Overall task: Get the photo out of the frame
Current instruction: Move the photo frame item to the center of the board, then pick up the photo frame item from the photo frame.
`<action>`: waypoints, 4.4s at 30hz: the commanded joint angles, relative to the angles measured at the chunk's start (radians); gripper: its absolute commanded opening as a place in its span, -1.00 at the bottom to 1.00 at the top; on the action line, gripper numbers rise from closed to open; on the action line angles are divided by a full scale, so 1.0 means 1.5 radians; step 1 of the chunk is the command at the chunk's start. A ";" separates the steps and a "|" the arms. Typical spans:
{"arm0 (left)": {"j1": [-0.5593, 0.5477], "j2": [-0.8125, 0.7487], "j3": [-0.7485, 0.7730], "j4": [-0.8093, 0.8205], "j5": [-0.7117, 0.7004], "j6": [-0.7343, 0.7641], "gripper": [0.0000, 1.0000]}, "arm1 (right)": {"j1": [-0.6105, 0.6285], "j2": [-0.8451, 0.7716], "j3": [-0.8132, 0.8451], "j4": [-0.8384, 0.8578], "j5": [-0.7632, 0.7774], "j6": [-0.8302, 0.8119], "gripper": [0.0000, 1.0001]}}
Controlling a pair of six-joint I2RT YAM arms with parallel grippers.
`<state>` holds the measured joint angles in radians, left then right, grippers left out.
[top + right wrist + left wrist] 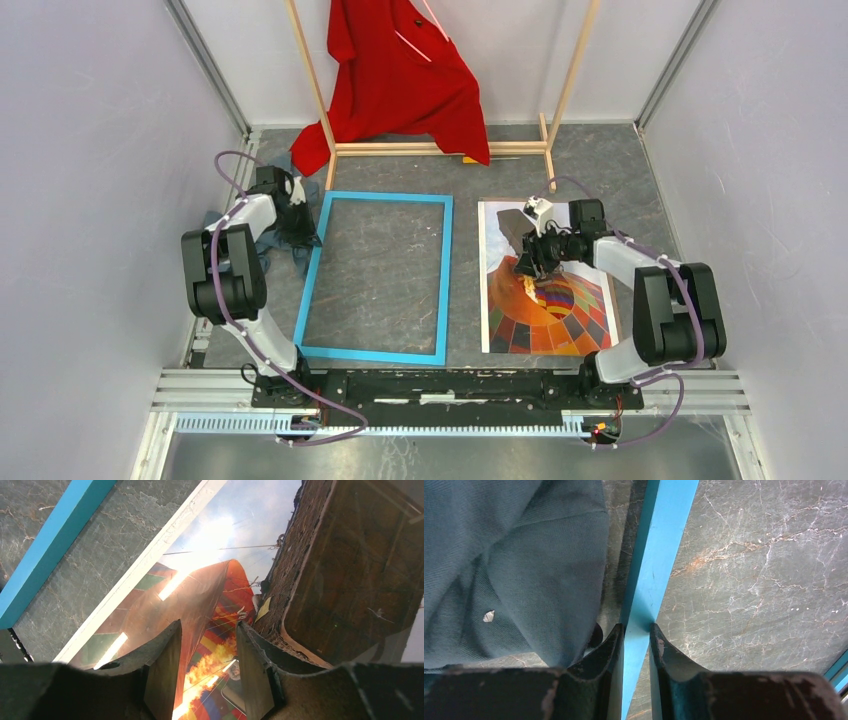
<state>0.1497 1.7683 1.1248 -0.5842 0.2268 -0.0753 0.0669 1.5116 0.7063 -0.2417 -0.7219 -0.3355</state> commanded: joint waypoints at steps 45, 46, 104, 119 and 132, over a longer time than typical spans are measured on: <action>-0.364 -0.138 0.094 0.107 0.012 0.046 0.50 | -0.156 -0.118 0.021 -0.028 -0.045 -0.023 0.39; -0.383 -0.122 0.107 0.106 0.016 0.045 0.54 | -0.174 -0.120 0.021 -0.028 -0.046 -0.019 0.40; -0.591 0.295 0.261 0.232 0.253 -0.228 0.93 | -0.419 -0.041 0.010 -0.017 0.107 0.024 0.44; -0.590 0.304 0.252 0.295 0.309 -0.262 0.86 | -0.468 -0.037 0.008 -0.006 0.093 0.047 0.46; -0.588 0.279 0.267 0.237 0.267 -0.184 0.86 | -0.541 -0.014 0.065 -0.115 0.024 -0.041 0.46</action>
<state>-0.7269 2.1937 1.5169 -0.1524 0.6727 -0.4248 -0.6865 1.4696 0.7391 -0.3328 -0.6147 -0.3138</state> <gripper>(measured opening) 0.930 0.731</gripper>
